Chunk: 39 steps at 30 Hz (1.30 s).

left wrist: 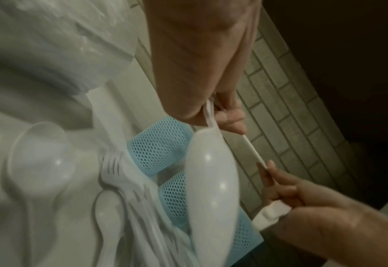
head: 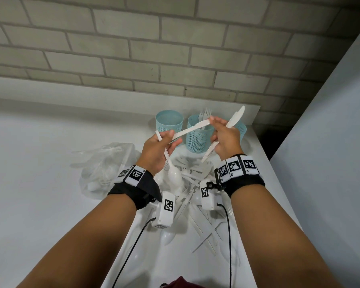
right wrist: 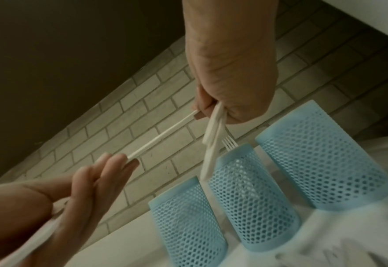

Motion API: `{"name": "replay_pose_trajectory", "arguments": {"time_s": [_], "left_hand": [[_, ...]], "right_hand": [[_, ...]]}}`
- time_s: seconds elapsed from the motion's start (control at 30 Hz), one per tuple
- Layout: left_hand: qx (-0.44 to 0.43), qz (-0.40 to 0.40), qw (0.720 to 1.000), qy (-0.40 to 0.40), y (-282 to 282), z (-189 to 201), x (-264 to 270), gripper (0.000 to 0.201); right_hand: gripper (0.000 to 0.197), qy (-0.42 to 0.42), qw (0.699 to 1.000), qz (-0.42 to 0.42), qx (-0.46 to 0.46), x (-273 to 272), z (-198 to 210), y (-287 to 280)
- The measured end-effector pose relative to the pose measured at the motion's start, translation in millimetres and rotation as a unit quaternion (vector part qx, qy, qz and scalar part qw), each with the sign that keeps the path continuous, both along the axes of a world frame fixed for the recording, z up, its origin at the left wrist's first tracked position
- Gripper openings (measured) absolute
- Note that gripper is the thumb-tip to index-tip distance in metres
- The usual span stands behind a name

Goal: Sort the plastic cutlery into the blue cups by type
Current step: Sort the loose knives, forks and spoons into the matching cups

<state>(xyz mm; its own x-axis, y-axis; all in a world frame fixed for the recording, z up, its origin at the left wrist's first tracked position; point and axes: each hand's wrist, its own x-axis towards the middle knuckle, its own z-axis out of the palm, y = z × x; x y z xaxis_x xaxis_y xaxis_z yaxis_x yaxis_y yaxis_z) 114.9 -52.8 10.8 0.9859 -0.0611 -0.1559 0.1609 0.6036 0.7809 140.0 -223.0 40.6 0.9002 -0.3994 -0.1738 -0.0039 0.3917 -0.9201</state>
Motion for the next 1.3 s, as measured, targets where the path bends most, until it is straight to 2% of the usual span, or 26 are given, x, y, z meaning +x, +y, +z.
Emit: {"name": "replay_pose_trajectory", "arguments": {"time_s": [0.07, 0.13, 0.23, 0.3, 0.37, 0.5, 0.57, 0.67, 0.8, 0.93, 1.1, 1.2, 1.3], "left_hand": [[0.035, -0.025, 0.999, 0.005, -3.6, 0.3, -2.8, 0.005], [0.052, -0.04, 0.998, 0.005, -7.5, 0.1, -4.6, 0.005], [0.063, -0.056, 0.996, 0.005, -11.6, -1.7, -5.7, 0.005], [0.065, -0.056, 0.996, 0.004, -12.7, -3.4, -5.6, 0.006], [0.05, -0.05, 0.997, 0.005, -12.7, -5.0, -4.6, 0.009], [0.045, -0.057, 0.997, 0.018, -12.9, -8.4, -2.3, 0.025], [0.063, -0.082, 0.994, 0.041, -13.3, -9.0, -2.0, 0.035], [0.063, -0.122, 0.988, 0.075, -14.6, -7.7, -2.3, 0.038], [-0.014, -0.146, 0.984, 0.104, -13.5, -3.3, -6.2, 0.04], [-0.055, -0.101, 0.986, 0.123, -9.3, -2.2, -4.7, 0.033], [-0.066, -0.045, 0.989, 0.128, -6.9, -3.1, 3.4, 0.032], [-0.06, -0.03, 0.99, 0.125, -3.9, -4.1, 7.4, 0.029], [-0.032, -0.001, 0.994, 0.108, -1.6, -4.1, 12.4, 0.023]], "right_hand": [[0.006, -0.009, 1.0, 0.009, 0.028, 2.1, 5.1, 1.5], [0.011, -0.009, 0.998, 0.06, 0.03, 3.8, 8.3, 7.4], [0.016, 0.007, 0.988, 0.139, -0.059, 4.7, 7.7, 18.8], [0.023, 0.013, 0.98, 0.16, -0.114, 5.4, 6.6, 23.0], [0.029, 0.012, 0.978, 0.166, -0.128, 7.0, 6.4, 24.7], [0.029, -0.001, 0.985, 0.162, -0.053, 8.9, 9.8, 24.6], [0.025, -0.042, 0.987, 0.156, 0.005, 8.7, 14.5, 27.8], [0.023, -0.1, 0.986, 0.134, 0.018, 11.4, 21.3, 34.2], [0.019, -0.101, 0.978, 0.173, -0.062, 13.8, 16.9, 44.7], [0.015, -0.043, 0.954, 0.219, -0.198, 17.8, 9.6, 48.6], [0.012, 0.028, 0.933, 0.293, -0.206, 26.7, 20.8, 51.3], [0.015, 0.006, 0.943, 0.255, -0.216, 39.8, 35.0, 56.3], [0.016, -0.069, 0.972, 0.132, -0.18, 64.2, 48.1, 61.4]]}}
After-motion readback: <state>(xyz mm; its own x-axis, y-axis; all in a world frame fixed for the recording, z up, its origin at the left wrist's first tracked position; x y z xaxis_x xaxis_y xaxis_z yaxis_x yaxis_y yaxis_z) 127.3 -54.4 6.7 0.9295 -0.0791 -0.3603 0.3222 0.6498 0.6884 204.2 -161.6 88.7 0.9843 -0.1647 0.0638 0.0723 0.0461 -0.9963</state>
